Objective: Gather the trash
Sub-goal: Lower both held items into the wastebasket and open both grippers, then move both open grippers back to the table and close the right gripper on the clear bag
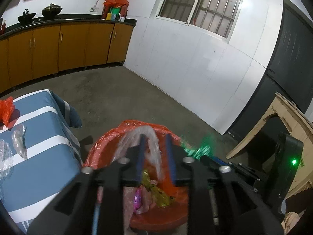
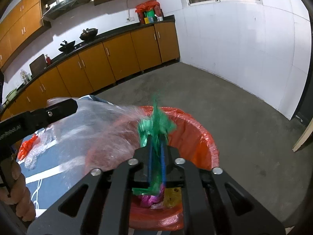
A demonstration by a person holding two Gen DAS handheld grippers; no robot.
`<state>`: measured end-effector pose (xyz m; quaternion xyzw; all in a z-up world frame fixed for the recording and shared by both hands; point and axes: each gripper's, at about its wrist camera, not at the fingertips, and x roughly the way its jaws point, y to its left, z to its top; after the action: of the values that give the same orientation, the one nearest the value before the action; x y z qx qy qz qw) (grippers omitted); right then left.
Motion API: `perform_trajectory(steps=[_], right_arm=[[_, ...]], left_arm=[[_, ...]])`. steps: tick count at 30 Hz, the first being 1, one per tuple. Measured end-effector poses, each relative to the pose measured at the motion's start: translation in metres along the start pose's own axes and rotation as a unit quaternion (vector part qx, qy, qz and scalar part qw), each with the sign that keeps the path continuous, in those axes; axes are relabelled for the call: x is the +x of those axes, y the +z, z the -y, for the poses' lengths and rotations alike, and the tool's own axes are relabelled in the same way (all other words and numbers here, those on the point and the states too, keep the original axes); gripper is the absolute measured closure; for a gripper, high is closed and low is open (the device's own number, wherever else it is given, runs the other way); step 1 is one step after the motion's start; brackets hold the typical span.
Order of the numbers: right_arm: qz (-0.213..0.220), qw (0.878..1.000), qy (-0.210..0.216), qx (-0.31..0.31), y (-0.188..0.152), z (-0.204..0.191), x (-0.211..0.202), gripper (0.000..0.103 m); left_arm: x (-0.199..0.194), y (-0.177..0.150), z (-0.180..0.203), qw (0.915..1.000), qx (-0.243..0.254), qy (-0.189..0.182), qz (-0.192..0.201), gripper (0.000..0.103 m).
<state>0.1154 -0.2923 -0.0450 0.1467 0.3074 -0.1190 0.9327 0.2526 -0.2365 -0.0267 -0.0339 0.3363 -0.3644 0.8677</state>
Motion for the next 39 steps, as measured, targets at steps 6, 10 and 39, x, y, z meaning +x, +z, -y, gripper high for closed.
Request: perform_trajectory(steps=[6,10,39], right_arm=[[0.000,1.000,-0.004,0.007,-0.002,0.002,-0.002,0.068],[0.002,1.000,-0.008,0.000,0.000,0.000,-0.003,0.068],[-0.038,0.983,0.107,-0.141,-0.009,-0.201,0.065,0.062]], left_arm=[[-0.009,0.002,-0.005,0.9999,-0.004,0.003,0.009,0.063],[-0.017,0.002,-0.007,0.9997,0.001,0.016,0.018,0.058],[-0.189,-0.094,-0.235,0.9303,-0.104,0.347,0.054,0.026]])
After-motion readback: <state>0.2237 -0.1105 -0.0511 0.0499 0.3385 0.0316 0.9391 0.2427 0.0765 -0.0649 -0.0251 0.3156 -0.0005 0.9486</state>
